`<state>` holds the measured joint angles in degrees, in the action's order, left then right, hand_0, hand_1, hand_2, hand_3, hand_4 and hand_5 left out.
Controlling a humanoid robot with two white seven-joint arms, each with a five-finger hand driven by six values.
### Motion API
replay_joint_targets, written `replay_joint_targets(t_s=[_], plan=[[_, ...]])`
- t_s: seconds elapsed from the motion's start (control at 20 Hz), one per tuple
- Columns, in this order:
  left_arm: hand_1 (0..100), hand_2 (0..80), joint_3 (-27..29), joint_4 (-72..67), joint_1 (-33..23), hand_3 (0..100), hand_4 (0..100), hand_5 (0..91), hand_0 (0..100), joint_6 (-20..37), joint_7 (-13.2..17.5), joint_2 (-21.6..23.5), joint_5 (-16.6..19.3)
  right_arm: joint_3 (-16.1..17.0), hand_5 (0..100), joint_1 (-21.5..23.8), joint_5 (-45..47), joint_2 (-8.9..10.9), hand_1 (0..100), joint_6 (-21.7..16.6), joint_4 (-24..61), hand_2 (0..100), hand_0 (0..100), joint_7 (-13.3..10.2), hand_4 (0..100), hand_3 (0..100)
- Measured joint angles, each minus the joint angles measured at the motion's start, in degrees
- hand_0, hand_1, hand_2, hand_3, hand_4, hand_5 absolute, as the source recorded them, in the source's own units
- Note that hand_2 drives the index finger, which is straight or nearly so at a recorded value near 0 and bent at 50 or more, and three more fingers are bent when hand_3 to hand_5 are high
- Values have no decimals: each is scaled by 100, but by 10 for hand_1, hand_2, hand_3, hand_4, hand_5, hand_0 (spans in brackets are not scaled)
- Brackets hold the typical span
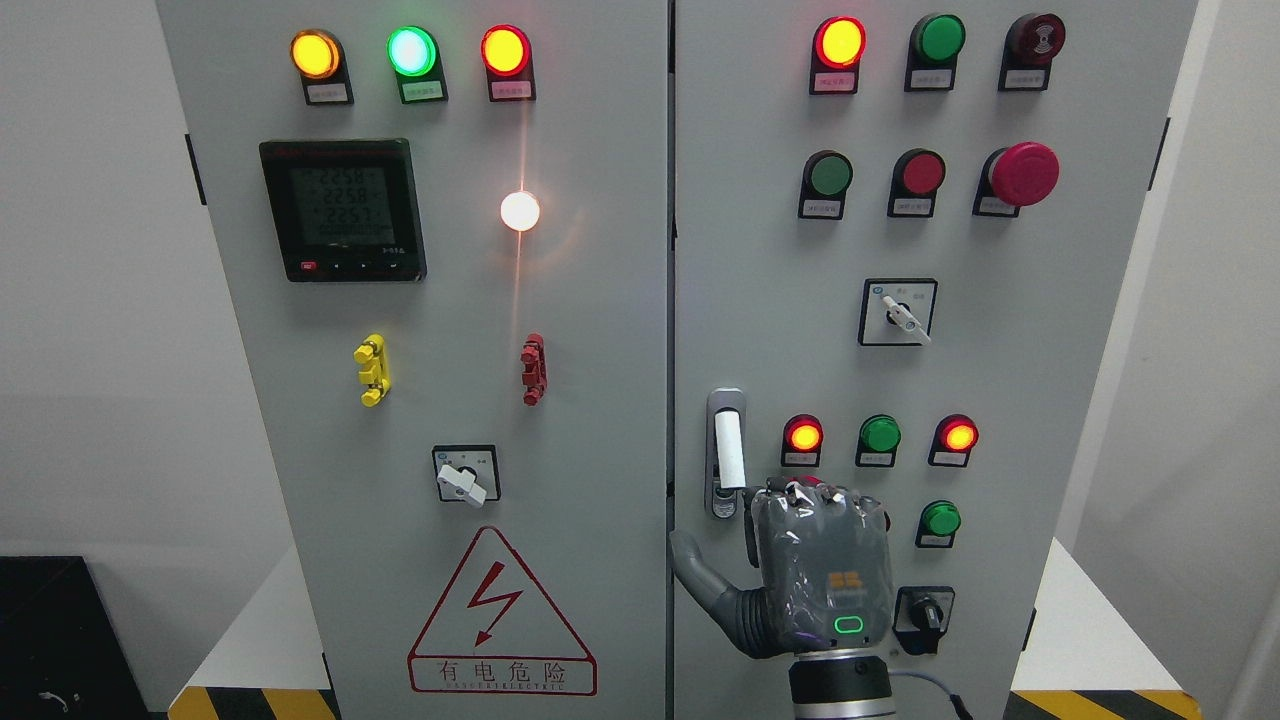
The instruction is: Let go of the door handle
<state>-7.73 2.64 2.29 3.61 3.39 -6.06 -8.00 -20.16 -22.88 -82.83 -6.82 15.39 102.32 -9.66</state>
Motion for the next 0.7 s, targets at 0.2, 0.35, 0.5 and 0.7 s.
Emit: replay_joint_targets(t_s=[0.2,0.35,0.5,0.7], plan=[[556,0,0,0,0,0,0,0,120,0,0,0,0,65,1000,-153,2,-5,389,3,-102,1000,179,49,974,1000],[556,0,0,0,0,0,0,0,120,0,0,0,0,120,1000,-213,3,-8,389,4,-179,1000,187,61,974,1000],[556,0,0,0,0,0,0,0,120,0,0,0,0,176,1000,-260,5,-13,389,4,-235,1000,198,62,974,1000],[556,0,0,0,0,0,0,0,120,0,0,0,0,236,1000,-302,10,-19,396,4,-291,1000,204,63,974,1000]])
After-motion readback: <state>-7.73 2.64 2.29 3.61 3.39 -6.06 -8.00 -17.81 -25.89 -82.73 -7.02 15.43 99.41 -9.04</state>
